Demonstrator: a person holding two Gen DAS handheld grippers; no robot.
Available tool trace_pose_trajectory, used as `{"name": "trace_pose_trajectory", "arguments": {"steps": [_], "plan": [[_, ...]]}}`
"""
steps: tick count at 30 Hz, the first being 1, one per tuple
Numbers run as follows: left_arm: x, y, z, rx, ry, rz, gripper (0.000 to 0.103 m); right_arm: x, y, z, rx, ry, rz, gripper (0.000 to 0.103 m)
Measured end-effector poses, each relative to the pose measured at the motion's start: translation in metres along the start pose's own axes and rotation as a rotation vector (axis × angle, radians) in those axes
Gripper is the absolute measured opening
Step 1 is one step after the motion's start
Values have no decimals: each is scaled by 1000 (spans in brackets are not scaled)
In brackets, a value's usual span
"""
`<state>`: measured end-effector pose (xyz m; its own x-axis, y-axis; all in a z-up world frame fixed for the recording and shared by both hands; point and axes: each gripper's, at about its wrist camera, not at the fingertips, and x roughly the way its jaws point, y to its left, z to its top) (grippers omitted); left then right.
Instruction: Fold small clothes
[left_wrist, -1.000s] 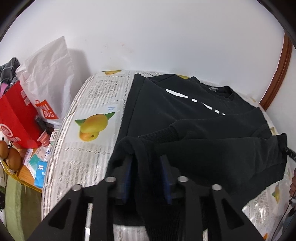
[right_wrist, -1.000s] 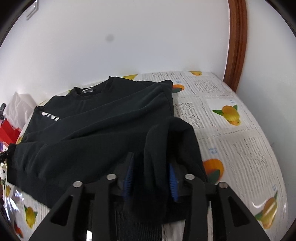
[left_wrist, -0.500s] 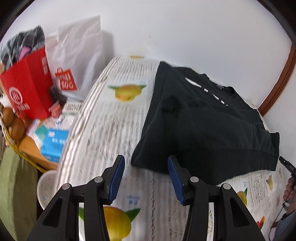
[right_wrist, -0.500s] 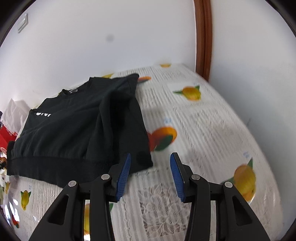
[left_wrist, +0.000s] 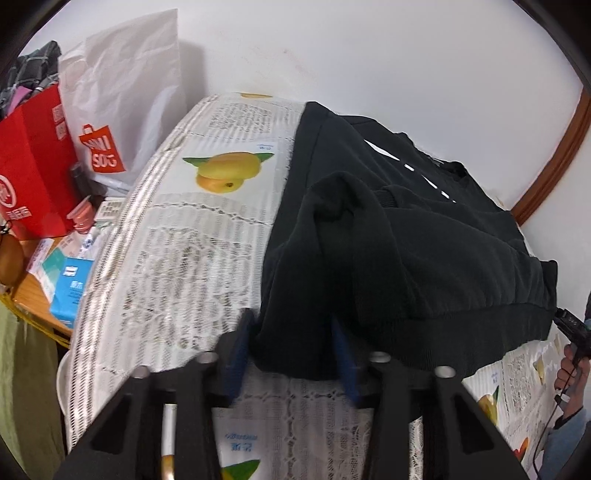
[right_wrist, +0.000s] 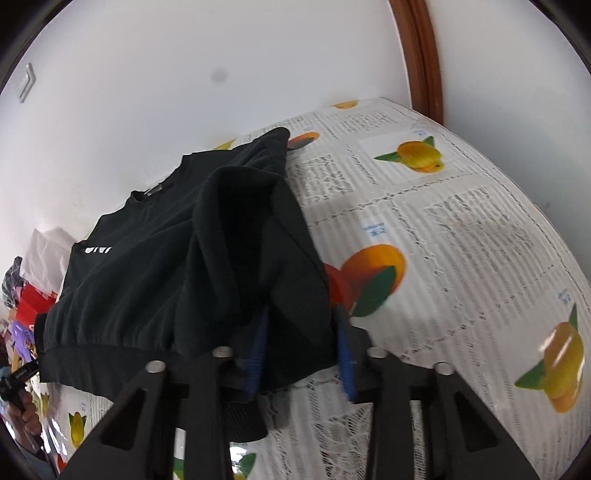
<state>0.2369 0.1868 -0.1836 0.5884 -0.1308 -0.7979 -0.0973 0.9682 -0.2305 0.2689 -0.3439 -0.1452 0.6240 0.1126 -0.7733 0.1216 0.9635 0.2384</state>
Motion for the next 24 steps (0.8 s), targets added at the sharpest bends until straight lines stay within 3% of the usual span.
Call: {"name": "trace_pose_trajectory", "arguments": {"steps": [1,4,12,24], "plan": [[-1,-1,-1,6,-8,-2,23,-1,3,0,-20,-2,-12,19],[-7,-8,-4,38,-29,17,17,-8,10,-1,-63,-7,-39,11],[-34,-13,-30,60,-14,31,16,-33,10,-20,-65,2,-55,10],[-80,-23,-100,87,11,27,17,-95,-8,-84,-85,10,-119,13]]}}
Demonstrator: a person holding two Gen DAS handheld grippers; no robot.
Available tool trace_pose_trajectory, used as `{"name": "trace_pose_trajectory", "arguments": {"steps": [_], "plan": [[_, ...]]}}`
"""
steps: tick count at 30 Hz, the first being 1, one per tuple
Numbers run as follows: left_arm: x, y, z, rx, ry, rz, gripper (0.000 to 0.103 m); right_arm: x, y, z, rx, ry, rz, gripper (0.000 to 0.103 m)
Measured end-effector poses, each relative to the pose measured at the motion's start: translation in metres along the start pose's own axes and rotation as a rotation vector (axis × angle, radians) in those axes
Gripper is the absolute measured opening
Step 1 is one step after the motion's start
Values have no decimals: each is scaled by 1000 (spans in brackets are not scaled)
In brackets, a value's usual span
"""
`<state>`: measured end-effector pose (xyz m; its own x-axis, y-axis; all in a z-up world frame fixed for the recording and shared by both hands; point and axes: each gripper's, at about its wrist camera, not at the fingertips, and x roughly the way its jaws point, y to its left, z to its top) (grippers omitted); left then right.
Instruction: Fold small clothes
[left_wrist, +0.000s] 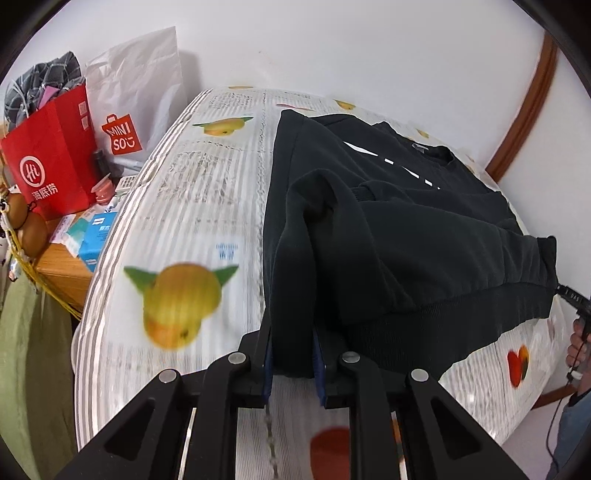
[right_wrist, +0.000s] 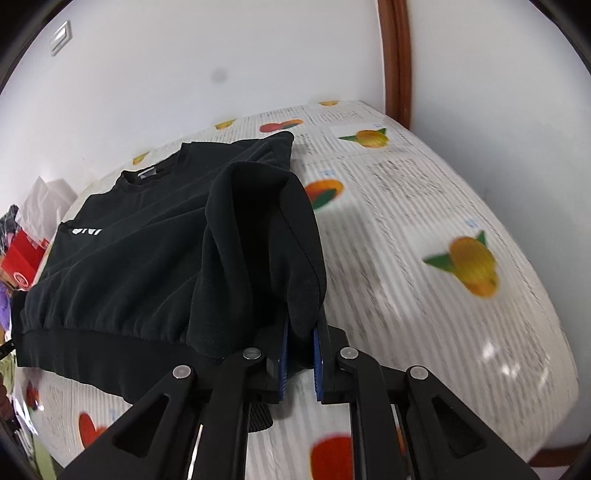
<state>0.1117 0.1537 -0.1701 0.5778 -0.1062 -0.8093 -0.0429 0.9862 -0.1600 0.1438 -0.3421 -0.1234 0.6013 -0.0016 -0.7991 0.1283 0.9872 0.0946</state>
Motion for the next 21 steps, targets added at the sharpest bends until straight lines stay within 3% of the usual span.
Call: {"name": "trace_pose_trajectory", "arguments": {"steps": [4,8,13,21], "plan": [[-13,-6,-9,8,-1,38,24,-21,-11,-12,52,-7,-4,17],[-32,-6,-15,4,-28,15,45,-41,-15,-21,70,-15,52,19],[-52,-9,-24,10,-64,-67,46,-45,3,-36,2,-5,101,34],[-44,-30,-30,89,-25,-120,46,-21,15,-45,14,38,132,34]]}}
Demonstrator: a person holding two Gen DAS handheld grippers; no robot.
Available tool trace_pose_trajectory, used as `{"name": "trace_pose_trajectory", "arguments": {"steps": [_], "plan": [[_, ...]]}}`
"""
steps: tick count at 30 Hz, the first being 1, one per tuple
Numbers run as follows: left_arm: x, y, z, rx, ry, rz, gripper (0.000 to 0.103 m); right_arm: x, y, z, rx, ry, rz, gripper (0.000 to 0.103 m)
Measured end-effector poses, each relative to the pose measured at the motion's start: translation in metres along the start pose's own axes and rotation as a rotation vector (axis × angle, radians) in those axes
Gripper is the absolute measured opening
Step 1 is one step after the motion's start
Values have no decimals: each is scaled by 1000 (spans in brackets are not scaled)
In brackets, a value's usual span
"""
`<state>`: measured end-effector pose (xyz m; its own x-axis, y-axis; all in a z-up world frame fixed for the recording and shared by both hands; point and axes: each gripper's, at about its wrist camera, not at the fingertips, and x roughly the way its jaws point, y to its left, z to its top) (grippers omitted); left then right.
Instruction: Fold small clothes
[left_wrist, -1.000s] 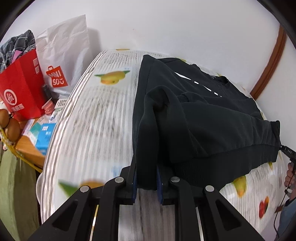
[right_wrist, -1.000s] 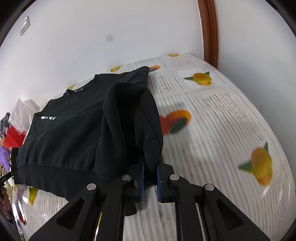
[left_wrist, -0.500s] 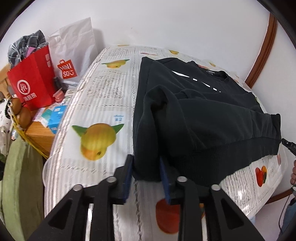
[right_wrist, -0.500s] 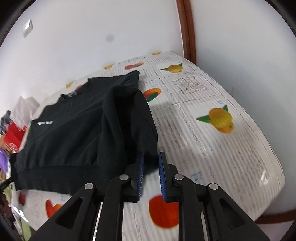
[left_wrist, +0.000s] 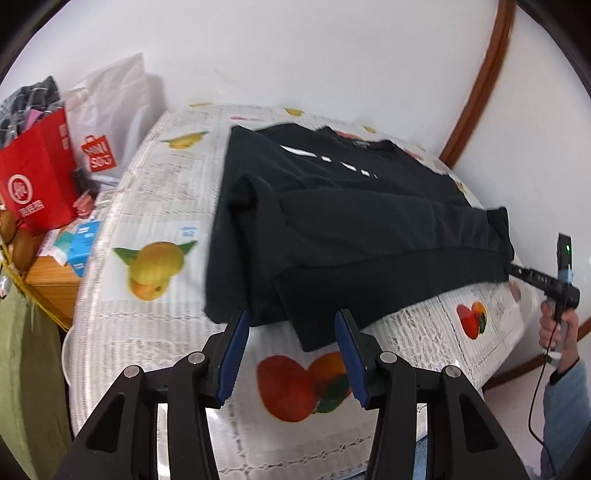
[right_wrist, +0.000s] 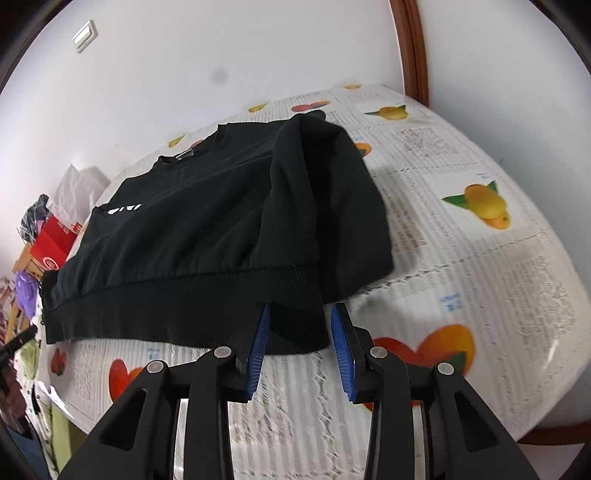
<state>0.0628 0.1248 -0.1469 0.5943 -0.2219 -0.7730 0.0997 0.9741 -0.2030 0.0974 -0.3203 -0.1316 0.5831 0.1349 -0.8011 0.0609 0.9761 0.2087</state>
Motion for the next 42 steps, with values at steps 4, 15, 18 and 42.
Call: {"name": "trace_pose_trajectory", "arguments": {"steps": [4,15,18,42], "plan": [[21,-3,3,-15,52,-26,46,11,1,1,13,19,-5,35],[28,-7,10,-8,57,-23,14,9,10,-6,-32,-2,-6,13],[17,-15,13,23,25,-7,10,-1,12,-5,-55,-18,4,12],[18,-22,135,-11,-138,23,7,-23,27,115,16,-235,127,5]]}}
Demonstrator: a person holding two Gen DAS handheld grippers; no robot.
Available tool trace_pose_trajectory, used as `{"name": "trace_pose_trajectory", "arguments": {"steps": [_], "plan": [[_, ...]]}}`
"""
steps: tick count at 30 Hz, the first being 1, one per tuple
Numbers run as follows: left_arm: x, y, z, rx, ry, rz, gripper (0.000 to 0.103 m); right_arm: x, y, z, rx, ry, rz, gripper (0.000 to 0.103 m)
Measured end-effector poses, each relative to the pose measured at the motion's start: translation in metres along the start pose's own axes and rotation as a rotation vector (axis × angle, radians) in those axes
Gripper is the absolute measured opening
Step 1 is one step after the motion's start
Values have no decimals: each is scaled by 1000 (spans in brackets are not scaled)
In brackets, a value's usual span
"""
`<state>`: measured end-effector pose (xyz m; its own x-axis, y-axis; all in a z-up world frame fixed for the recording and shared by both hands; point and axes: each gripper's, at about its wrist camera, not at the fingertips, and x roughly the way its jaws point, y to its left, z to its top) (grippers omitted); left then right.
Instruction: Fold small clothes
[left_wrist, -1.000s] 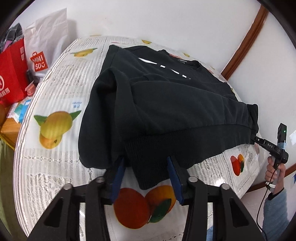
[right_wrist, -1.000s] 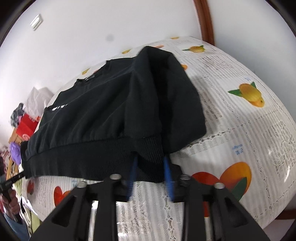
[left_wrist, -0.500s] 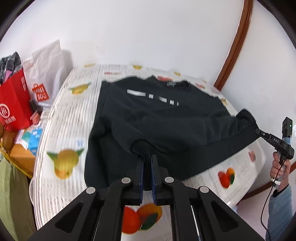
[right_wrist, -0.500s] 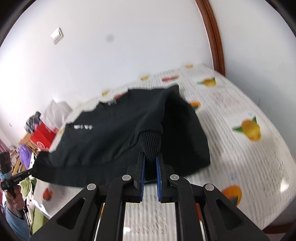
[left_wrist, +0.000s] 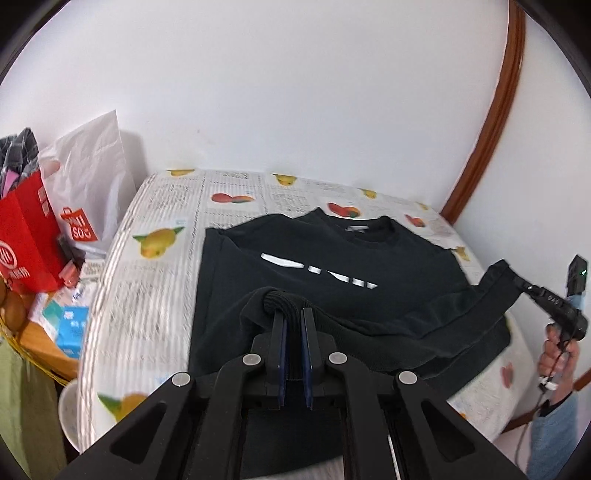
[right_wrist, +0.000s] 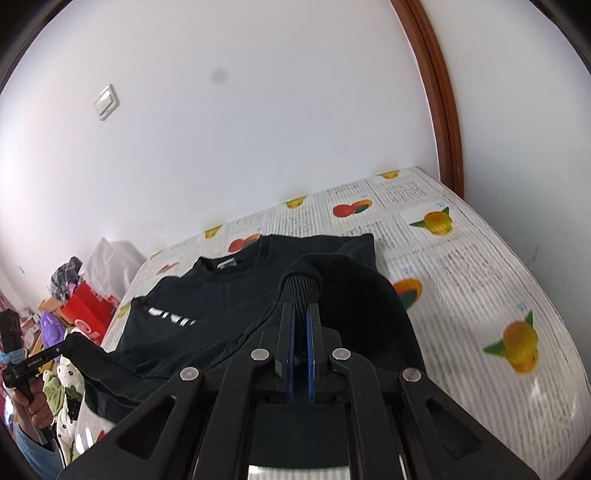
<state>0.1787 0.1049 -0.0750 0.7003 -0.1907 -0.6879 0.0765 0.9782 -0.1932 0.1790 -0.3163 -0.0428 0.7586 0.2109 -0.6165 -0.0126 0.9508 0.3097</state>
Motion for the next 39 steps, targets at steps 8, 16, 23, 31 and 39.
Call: {"name": "trace_pose_trajectory", "arguments": {"steps": [8,16,23,31,39], "plan": [[49,19,17,-15,53,24,7,53,-9,14,10,45,-30,5],[90,37,29,-60,106,5,11,100,-18,20,25,101,-64,6],[98,39,33,-62,120,-1,11,104,-14,31,32,85,-67,13],[66,47,35,-54,48,-8,46,72,8,38,-41,39,-23,25],[72,48,21,-11,104,38,48,91,17,27,-126,97,-80,41]]}}
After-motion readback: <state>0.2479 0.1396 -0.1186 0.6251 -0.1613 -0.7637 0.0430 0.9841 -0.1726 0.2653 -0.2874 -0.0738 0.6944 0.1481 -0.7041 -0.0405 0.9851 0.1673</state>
